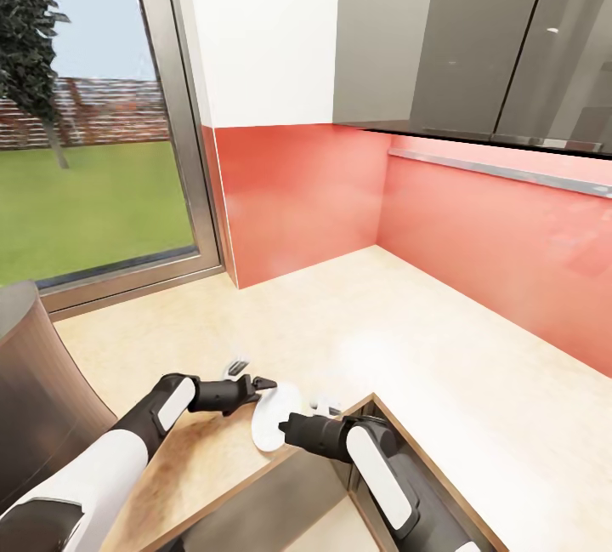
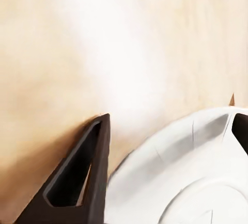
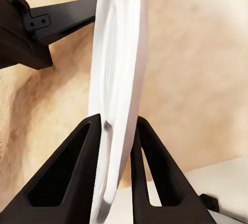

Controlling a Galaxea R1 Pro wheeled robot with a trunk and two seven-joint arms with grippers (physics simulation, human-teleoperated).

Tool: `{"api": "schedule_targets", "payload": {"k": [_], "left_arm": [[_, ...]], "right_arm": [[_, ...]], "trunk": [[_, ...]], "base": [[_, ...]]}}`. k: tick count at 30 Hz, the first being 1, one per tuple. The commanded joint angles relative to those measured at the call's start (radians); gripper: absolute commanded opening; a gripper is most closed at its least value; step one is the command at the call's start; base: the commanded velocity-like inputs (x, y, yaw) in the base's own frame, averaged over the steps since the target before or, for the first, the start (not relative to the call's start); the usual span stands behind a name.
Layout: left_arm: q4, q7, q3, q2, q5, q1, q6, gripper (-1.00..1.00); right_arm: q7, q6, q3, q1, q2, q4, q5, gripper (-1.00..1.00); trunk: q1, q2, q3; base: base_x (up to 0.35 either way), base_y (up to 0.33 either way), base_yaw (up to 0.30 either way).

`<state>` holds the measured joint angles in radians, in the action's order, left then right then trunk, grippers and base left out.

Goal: Set up a coffee station on the kitchen countertop: keep the coffee maker on the countertop, move the bottle of coffee from the kitchen shelf to the counter next to the coffee maker, place a paper coffee filter on top of the coffee maker, put the saucer next to the coffee maker with the coffee cup on the saucer, and place the electric kettle next to the coffee maker.

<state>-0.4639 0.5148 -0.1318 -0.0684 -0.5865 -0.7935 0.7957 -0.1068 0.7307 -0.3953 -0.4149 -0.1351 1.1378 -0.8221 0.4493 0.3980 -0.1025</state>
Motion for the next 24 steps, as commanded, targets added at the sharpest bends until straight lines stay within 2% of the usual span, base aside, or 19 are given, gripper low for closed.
{"api": "schedule_targets", "payload": {"k": [1,10,16,19,21,24], "left_arm": [[-0.002,0.002,-0.007,-0.003,0.003,-0.006,0.0,1.0],[-0.084,-0.002,-0.008,-0.006,0.005,-0.096,0.0,1.0],[-0.177,-0.004,-0.008,-0.012,0.006,-0.154,0.002,1.0],[-0.226,-0.003,-0.007,-0.024,0.006,-0.179,0.008,1.0],[-0.249,-0.003,-0.007,-0.031,0.006,-0.183,0.017,1.0],[-0.299,-0.003,-0.006,-0.044,0.007,-0.186,0.042,1.0]], "right_arm": [[-0.013,0.004,-0.001,-0.001,0.0,0.003,0.003,-1.0],[-0.013,0.004,0.001,-0.001,-0.001,0.011,0.003,-1.0],[-0.013,0.004,0.002,-0.001,-0.001,0.077,0.003,-1.0],[-0.012,0.004,0.006,-0.001,-0.001,0.114,0.003,-1.0],[-0.012,0.004,0.019,-0.001,0.0,0.134,0.003,-1.0],[-0.01,0.004,0.075,-0.001,0.0,0.164,0.003,-1.0]], "trunk": [[0.001,0.002,-0.002],[0.001,0.002,-0.002],[0.001,0.002,-0.002],[0.001,0.002,-0.002],[0.001,0.002,-0.002],[0.001,0.002,-0.002]], "base": [[0.0,0.0,0.0],[0.0,0.0,0.0],[0.0,0.0,0.0],[-0.002,0.0,0.0],[-0.055,0.0,0.0],[-0.183,0.0,0.0]]}}
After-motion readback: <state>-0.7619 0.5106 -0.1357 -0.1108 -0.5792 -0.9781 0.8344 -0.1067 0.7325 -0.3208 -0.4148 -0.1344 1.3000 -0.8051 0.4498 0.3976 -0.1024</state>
